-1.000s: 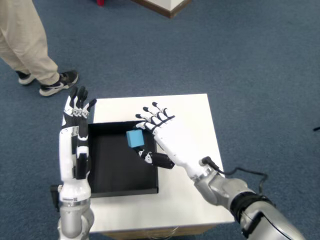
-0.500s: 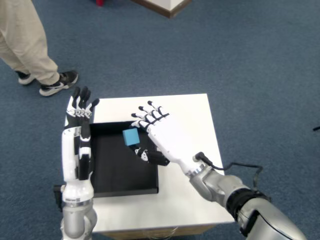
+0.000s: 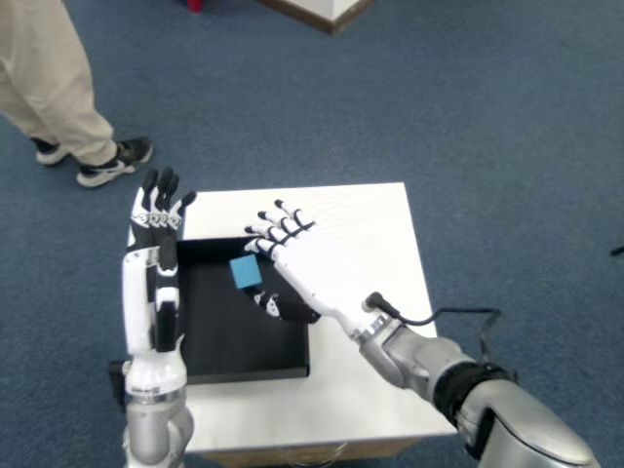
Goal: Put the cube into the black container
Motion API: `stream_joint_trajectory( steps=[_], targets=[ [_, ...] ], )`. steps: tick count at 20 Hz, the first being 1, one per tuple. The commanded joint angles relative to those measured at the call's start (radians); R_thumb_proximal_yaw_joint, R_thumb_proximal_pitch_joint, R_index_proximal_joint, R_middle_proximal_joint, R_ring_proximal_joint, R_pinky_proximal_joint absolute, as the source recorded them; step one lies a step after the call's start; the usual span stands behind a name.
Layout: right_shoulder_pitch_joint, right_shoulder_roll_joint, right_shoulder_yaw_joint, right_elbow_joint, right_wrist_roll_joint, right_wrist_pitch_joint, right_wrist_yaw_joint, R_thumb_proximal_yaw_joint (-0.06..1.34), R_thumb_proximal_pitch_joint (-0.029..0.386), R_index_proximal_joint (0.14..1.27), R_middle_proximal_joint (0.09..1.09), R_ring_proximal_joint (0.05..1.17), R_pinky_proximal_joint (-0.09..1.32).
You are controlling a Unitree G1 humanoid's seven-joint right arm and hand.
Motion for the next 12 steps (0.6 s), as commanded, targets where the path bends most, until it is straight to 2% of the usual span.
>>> stream_joint_trajectory(
  steps=[1,12],
  targets=[
    [-0.070,-0.002,0.017,-0.042,0.064,0.030,-0.004,1.21,0.182,1.03,0.34,0.24,0.11],
    [-0.096,-0.002,0.150,-0.034,0.180,0.082,0.049,1.22,0.187,1.03,0.32,0.22,0.09]
  ],
)
